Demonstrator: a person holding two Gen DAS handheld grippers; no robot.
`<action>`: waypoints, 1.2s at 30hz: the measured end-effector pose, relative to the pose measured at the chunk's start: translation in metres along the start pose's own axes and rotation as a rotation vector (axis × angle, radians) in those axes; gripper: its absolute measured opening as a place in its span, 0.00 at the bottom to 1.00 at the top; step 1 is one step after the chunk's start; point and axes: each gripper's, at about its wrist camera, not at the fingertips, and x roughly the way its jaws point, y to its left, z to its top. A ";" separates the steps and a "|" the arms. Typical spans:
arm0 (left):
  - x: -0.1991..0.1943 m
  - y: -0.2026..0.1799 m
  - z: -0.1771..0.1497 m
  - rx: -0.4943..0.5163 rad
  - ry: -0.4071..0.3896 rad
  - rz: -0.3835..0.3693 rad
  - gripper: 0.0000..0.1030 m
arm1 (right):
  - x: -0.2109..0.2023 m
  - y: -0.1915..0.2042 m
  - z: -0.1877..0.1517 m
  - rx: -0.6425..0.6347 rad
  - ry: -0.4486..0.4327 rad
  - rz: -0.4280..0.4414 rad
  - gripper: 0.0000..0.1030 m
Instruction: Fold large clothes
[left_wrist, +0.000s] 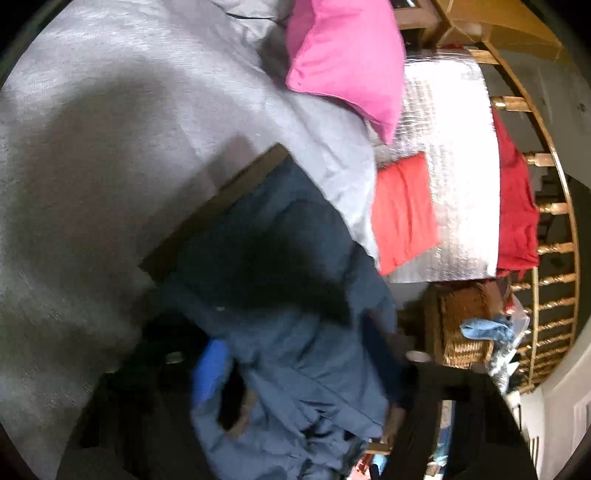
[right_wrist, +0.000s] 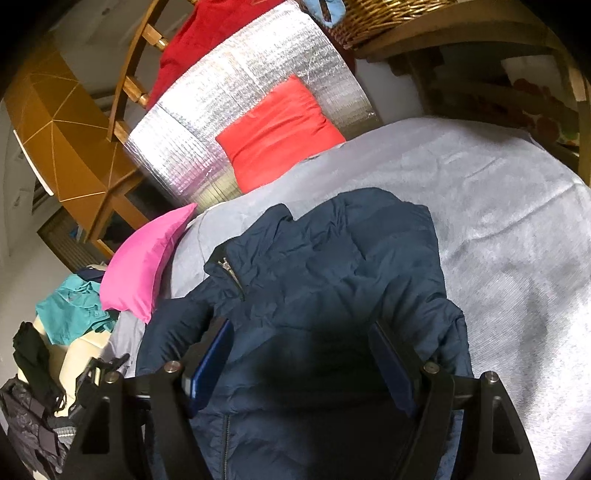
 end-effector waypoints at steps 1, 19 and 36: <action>0.001 0.001 0.002 0.003 -0.005 0.022 0.46 | 0.002 0.000 0.000 0.002 0.005 -0.001 0.76; -0.013 -0.080 -0.014 0.381 -0.033 0.280 0.15 | 0.002 -0.006 0.001 -0.005 0.007 -0.035 0.76; 0.055 -0.184 -0.155 0.988 0.089 0.073 0.14 | -0.003 -0.022 0.005 0.063 -0.005 -0.039 0.76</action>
